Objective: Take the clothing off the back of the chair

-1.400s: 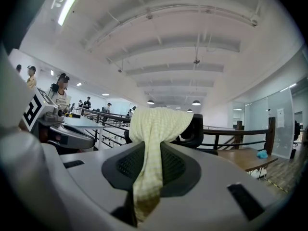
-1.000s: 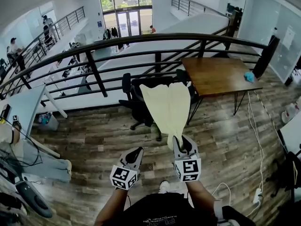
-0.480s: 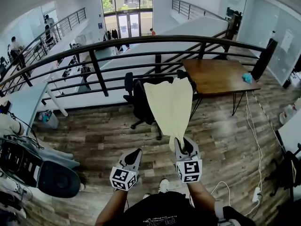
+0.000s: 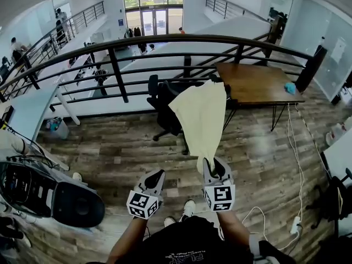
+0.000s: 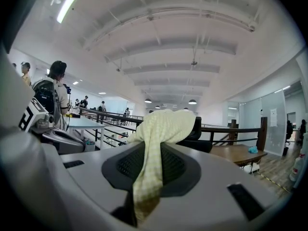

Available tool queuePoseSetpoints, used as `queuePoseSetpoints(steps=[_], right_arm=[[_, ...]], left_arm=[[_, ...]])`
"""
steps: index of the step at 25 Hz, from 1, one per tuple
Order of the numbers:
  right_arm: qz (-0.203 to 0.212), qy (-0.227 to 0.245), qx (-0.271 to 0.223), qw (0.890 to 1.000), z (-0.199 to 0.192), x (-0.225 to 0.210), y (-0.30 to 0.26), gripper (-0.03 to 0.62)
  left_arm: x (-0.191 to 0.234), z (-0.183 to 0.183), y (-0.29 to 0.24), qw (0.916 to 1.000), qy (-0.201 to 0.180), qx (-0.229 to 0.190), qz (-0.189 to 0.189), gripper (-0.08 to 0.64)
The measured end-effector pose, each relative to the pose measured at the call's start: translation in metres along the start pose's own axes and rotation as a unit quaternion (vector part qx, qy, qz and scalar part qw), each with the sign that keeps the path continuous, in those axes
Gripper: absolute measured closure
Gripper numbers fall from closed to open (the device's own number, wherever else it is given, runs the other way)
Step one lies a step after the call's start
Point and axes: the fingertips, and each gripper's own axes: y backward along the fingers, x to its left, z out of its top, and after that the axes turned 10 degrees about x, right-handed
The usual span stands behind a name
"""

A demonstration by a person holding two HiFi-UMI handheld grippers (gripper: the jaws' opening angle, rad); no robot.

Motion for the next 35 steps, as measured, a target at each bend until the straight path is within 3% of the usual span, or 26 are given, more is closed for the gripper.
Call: queuePoseSetpoints(steps=[16,25,35], right_arm=[[0.017,-0.006,0.006,1.000,0.000,0.025,0.036,0.502],[0.045,0.008,0.030,0.998,-0.015,0.003,0.051,0.503],[0.048,0.005,0.039,0.998,-0.041,-0.013,0.071,0.503]], left_arm=[[-0.036,-0.005,0.009,0.9996,-0.002,0.011,-0.026,0.548],[-0.060,0.010,0.001,0.9999,-0.006,0.005,-0.012,0.548],[-0.083,-0.003,0.004,0.9999,-0.008,0.010,0.007,0.548]])
